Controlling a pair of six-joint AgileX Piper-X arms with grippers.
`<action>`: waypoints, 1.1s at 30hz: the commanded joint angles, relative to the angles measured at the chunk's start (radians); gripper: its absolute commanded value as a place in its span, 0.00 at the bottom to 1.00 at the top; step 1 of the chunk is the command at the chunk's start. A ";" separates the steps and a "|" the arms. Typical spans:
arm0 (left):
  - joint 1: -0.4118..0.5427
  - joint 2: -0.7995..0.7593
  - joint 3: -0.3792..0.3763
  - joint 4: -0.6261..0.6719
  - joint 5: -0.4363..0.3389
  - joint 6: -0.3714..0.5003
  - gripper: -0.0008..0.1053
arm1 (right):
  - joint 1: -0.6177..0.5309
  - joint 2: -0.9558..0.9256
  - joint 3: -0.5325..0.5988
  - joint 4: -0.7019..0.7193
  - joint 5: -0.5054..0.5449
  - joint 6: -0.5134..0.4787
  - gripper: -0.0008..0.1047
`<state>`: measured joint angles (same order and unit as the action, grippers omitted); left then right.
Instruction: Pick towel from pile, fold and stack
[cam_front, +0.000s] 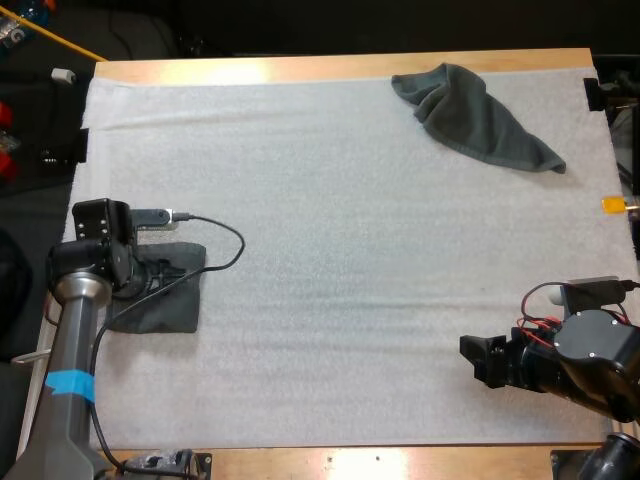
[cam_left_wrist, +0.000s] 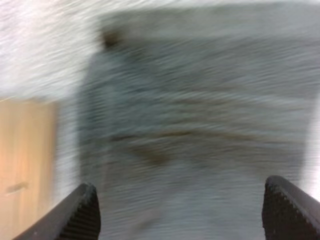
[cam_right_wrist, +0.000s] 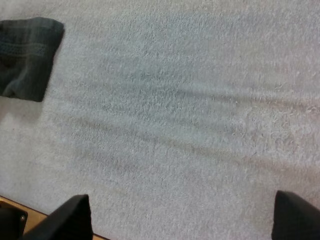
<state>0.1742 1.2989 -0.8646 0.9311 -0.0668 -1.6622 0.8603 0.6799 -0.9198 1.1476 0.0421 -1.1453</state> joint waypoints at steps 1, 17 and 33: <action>-0.005 0.002 -0.001 0.007 0.090 -0.007 0.62 | 0.004 -0.003 -0.008 0.002 0.000 0.005 0.68; 0.000 0.206 0.024 -0.044 0.067 -0.001 0.62 | 0.004 -0.003 -0.008 0.002 0.000 0.005 0.68; 0.000 0.234 0.022 -0.033 0.018 -0.001 0.62 | 0.004 -0.003 -0.008 0.002 0.000 0.005 0.68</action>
<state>0.1742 1.5437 -0.8430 0.8868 -0.0226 -1.6650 0.8603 0.6799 -0.9198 1.1476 0.0421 -1.1453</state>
